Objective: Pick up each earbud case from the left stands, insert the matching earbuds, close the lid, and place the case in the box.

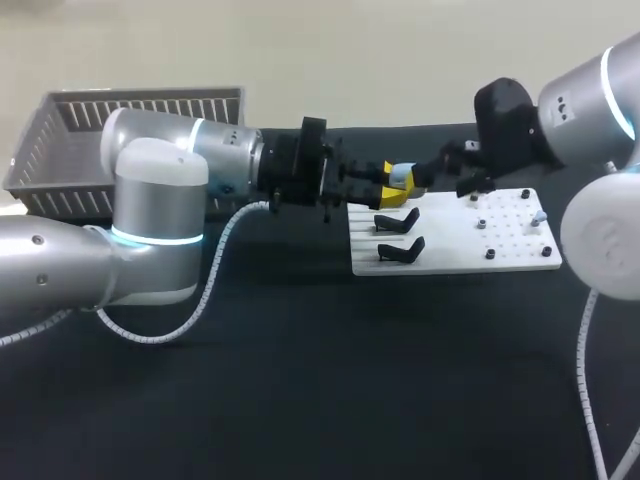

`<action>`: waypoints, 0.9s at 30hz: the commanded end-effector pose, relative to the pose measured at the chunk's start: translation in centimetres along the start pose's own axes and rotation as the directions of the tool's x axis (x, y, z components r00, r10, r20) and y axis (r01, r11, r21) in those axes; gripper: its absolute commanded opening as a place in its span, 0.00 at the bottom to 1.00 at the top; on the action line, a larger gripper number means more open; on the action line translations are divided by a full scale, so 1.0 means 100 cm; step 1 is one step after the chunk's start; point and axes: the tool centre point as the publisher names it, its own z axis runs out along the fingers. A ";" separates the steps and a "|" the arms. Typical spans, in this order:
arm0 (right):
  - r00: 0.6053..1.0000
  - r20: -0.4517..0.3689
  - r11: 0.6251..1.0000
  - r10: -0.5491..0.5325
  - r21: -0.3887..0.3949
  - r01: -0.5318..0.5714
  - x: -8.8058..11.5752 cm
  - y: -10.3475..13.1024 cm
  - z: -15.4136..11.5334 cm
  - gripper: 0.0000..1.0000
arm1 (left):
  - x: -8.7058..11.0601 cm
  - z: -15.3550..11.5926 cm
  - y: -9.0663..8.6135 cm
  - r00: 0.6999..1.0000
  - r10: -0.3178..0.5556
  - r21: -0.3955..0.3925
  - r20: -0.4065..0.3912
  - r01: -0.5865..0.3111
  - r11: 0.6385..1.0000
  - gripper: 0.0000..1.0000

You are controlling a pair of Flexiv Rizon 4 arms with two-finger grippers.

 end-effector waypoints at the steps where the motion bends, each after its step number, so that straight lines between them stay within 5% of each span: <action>1: 1.000 0.012 1.000 -0.003 0.007 0.003 -0.002 0.001 -0.004 1.00 | 0.001 0.000 -0.002 1.000 0.003 -0.001 0.003 -0.003 1.000 0.00; 6: 0.998 0.058 0.999 -0.022 0.032 0.020 -0.005 0.000 -0.015 1.00 | 0.001 0.000 -0.002 1.000 0.003 -0.001 0.003 -0.003 1.000 0.00; 15: 0.989 0.091 0.960 -0.116 0.267 0.088 -0.007 -0.017 -0.051 1.00 | 0.001 0.000 -0.002 1.000 0.003 -0.001 0.003 -0.003 1.000 0.00; 27: 0.990 -0.129 0.851 -0.061 0.511 0.120 0.008 -0.075 -0.061 1.00 | 0.001 0.000 -0.002 1.000 0.003 -0.001 0.003 -0.003 1.000 0.00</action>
